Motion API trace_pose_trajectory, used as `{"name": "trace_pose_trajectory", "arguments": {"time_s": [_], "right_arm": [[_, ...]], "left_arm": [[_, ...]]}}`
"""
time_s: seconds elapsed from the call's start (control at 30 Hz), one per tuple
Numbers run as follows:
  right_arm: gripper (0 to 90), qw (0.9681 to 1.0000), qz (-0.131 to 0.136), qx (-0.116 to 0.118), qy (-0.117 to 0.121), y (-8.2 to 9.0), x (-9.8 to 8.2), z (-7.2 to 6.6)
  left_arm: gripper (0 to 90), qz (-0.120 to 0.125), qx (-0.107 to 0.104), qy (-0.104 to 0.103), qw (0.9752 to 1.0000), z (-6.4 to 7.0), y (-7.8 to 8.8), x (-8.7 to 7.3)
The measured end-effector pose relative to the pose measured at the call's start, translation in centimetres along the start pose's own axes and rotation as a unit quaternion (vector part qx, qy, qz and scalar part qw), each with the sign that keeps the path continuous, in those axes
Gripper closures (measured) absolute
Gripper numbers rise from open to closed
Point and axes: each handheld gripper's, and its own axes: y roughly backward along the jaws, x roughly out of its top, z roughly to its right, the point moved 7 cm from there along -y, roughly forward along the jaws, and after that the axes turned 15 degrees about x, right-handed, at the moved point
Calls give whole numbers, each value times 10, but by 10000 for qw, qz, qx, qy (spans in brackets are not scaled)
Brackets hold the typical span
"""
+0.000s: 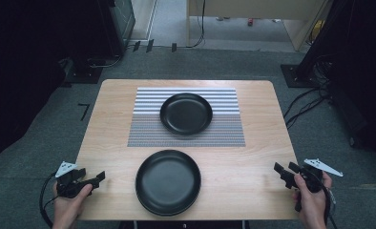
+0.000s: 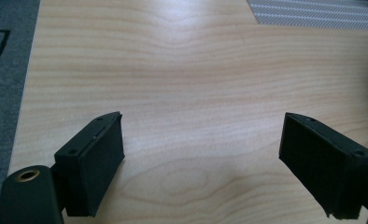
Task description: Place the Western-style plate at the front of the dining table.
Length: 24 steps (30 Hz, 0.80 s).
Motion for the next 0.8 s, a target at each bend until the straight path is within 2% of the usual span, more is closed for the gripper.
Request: {"name": "trace_pose_trajectory", "arguments": {"time_s": [0.07, 0.17, 0.27, 0.3, 0.37, 0.4, 0.5, 0.57, 0.6, 0.63, 0.8], "right_arm": [[298, 10000, -18, -38, -19, 3, -5, 4], [298, 9999, -73, -93, -82, 7, -14, 10], [298, 9998, -109, -123, -115, 8, -19, 12], [295, 9997, -151, -151, -99, 8, -22, 13], [294, 9996, -165, -206, 21, 7, -24, 12], [293, 9995, -190, -244, 54, 6, -25, 11], [288, 9984, -234, -413, 298, 4, -26, 9], [282, 9972, -258, -516, 473, 3, -28, 7], [282, 9972, -258, -516, 473, 3, -28, 7], [278, 9958, -297, -604, 614, 1, -30, 6], [278, 9931, -395, -768, 789, -1, -31, 4]], "left_arm": [[137, 9, 51, -28, 10000, 0, 0, 0], [137, -78, 189, -255, 9995, 1, 0, -4], [138, -84, 261, -319, 9991, 2, 0, -5], [139, -47, 343, -374, 9987, 3, 0, -6], [151, -12, 474, -536, 9974, 5, -1, -7], [151, -12, 474, -536, 9974, 5, -1, -7], [150, 122, 686, -827, 9941, 8, -3, -10], [150, 211, 674, -790, 9944, 8, -3, -11], [150, 211, 674, -790, 9944, 8, -3, -11], [151, 226, 679, -795, 9943, 8, -3, -11], [155, 229, 686, -787, 9943, 8, -3, -11]]}}
